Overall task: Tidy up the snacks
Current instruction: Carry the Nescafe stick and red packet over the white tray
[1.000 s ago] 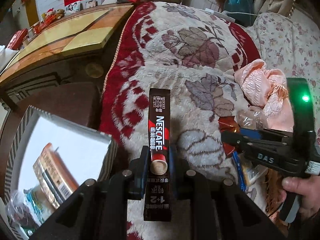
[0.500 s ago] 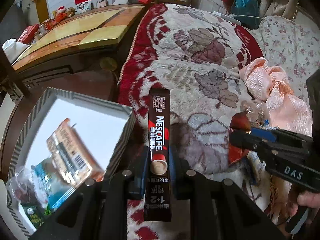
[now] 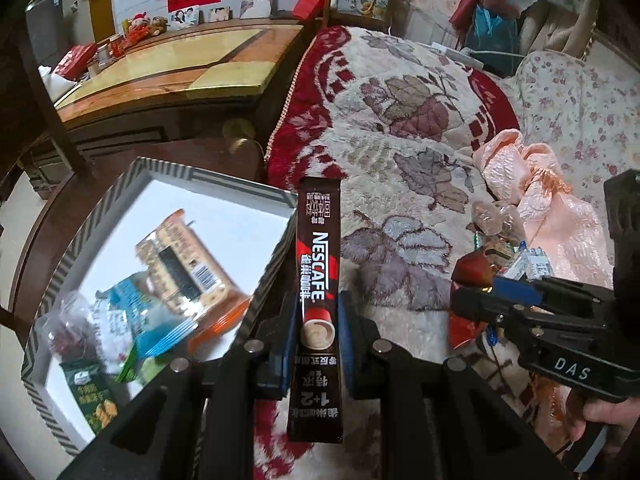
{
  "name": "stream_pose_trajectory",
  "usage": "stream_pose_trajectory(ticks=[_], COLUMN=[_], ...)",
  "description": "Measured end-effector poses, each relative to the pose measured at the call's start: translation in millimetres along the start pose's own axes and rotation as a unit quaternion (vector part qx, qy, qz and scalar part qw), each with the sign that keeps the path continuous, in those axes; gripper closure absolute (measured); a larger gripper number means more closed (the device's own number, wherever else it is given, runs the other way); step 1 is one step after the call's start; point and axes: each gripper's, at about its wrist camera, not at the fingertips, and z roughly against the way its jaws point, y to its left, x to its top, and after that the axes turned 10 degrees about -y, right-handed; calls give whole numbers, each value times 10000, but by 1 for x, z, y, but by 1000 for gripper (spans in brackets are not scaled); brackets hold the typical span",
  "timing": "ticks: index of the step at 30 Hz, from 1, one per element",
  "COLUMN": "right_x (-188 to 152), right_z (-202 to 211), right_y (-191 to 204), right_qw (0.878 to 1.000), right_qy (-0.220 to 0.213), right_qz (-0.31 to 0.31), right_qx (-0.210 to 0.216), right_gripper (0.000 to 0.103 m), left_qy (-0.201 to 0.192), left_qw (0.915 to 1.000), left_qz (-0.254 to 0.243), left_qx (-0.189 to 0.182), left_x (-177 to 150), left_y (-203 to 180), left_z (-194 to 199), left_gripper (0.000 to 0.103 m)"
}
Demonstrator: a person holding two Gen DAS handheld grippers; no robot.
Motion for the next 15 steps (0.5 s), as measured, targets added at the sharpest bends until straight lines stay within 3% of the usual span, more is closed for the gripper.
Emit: stream_pose_trajectory(ticks=[8,15], right_x=[-7,-10], right_z=[7,5], right_y=[31,60], right_qw=[9995,9981], right_qy=[43,110], right_qz=[287,554], right_qx=[102,258], right_gripper=[71,71], left_qy=[-131,-261], left_qw=[9997,9989], left_qz=[199,301], left_qx=[-3,234], left_x=[-6,-16], left_y=[21,44], left_z=[30,51], left_gripper=[82,82])
